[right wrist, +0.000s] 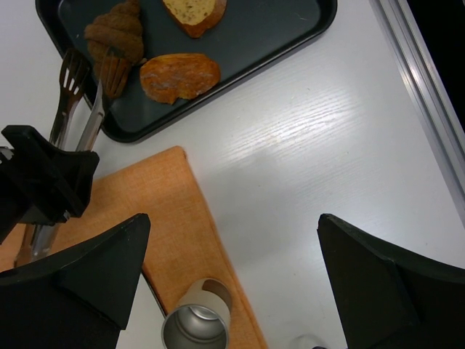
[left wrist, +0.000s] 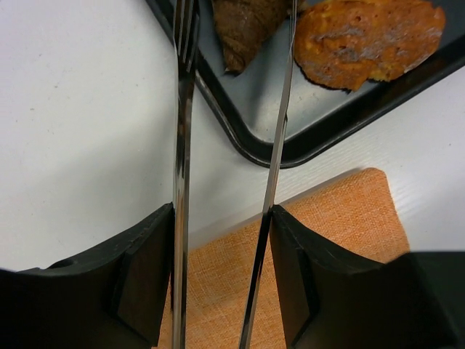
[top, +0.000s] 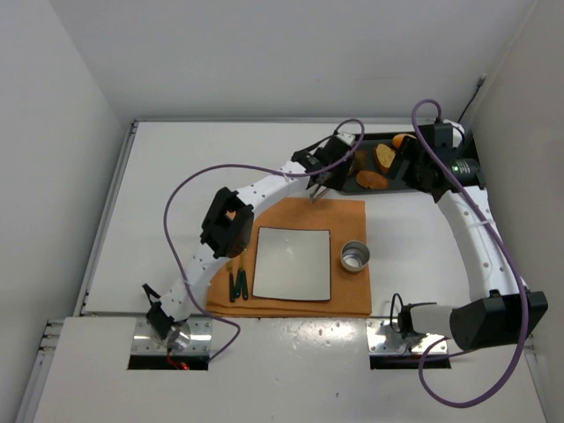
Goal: Place the bread
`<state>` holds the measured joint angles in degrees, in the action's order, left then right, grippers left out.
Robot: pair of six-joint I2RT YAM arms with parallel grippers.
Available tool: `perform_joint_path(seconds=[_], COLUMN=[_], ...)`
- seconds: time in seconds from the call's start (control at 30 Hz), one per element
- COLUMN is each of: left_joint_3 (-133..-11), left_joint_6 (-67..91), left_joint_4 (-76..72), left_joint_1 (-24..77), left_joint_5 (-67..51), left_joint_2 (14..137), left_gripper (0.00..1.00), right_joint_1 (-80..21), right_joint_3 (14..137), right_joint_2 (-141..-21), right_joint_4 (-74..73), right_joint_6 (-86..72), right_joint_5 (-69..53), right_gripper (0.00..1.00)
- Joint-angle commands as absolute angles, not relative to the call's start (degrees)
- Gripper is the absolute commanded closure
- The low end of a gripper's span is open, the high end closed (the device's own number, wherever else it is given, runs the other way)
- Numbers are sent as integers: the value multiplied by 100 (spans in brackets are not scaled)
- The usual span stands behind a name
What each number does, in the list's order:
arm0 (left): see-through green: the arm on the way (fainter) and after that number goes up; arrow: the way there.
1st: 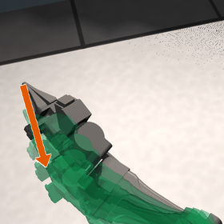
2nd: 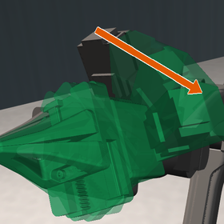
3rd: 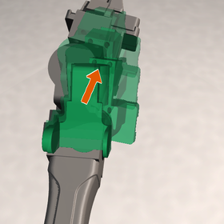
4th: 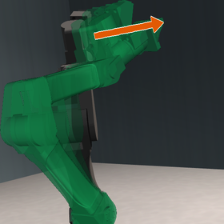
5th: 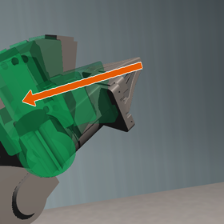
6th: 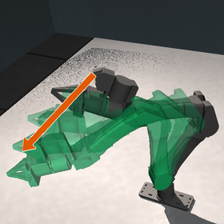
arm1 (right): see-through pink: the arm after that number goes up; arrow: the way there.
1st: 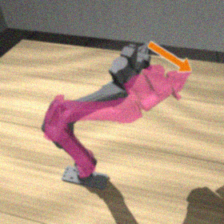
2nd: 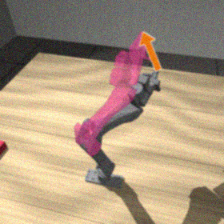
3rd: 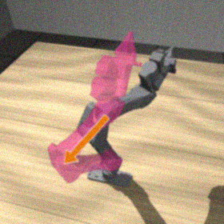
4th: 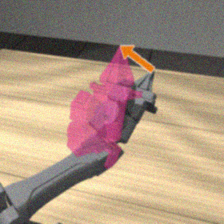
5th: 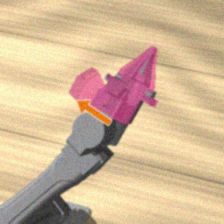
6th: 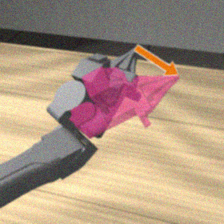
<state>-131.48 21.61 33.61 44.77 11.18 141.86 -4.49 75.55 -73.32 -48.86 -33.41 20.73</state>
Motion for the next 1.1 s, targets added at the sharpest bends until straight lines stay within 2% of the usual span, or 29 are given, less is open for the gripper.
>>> perform_joint_path(seconds=[0.0,0.57,0.8,1.07], left_joint_3=[-13430,-13983,-14036,-13483], left_joint_6=[2083,1978,1978,1978], left_joint_4=[3313,3209,3208,2936], left_joint_1=[4421,4474,4474,4474], left_joint_5=[1169,993,827,932], left_joint_2=[14229,14616,14669,14020], left_gripper=[42,42,56,79], right_joint_1=[-413,-413,-413,-413], right_joint_3=[7532,7532,7532,7479], right_joint_2=[-7304,-7356,-7356,-7304], right_joint_4=[-4746,-4693,-4693,-4693], right_joint_6=[-3322,-3322,-3322,-3322], right_joint_5=[2004,1951,1951,2004], right_gripper=[0,0,0,0])
